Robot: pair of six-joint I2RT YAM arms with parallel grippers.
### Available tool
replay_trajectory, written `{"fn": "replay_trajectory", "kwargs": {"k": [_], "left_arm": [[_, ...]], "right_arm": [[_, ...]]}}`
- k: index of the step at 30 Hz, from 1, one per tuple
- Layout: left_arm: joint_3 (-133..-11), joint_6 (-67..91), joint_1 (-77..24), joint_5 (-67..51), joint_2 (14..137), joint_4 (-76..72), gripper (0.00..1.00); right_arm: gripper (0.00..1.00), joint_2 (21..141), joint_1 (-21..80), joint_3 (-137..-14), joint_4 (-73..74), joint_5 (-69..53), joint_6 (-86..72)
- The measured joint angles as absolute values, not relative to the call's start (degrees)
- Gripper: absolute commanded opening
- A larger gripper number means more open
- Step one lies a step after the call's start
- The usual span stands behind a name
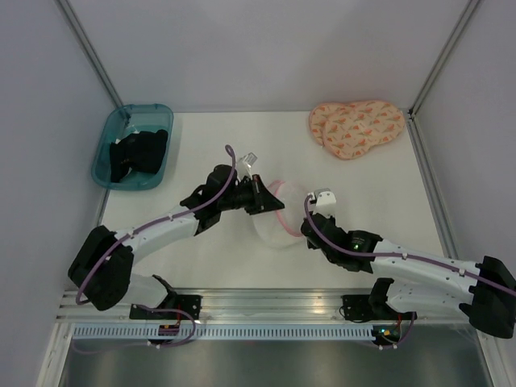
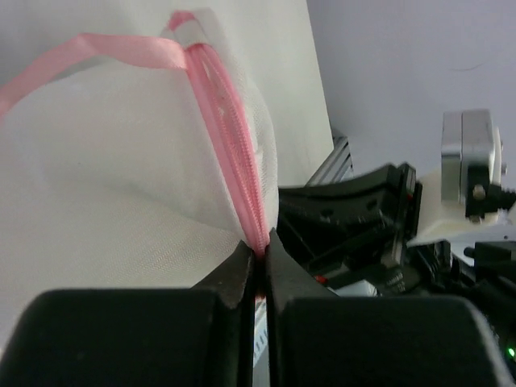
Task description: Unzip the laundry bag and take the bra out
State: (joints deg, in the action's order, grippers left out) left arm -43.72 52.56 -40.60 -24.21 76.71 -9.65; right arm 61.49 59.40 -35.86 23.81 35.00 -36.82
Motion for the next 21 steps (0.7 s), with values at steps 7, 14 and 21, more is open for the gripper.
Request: {"fn": "replay_trajectory", "kwargs": {"k": [7, 14, 21], "left_arm": [[-48.5, 49.8, -36.3, -23.9, 82.0, -11.3, 1.00], [-39.6, 51.7, -36.1, -20.0, 73.1, -8.4, 1.00], [-29.6, 56.8, -36.5, -19.6, 63.8, -6.2, 1.00]], "right_arm": [[0.00, 55.4, 59.4, -35.5, 21.2, 29.0, -34.1], [0.00, 54.8, 59.3, -33.9, 13.9, 13.7, -30.5], [0.01, 57.5, 59.4, -33.0, 6.6, 3.4, -28.3]]}}
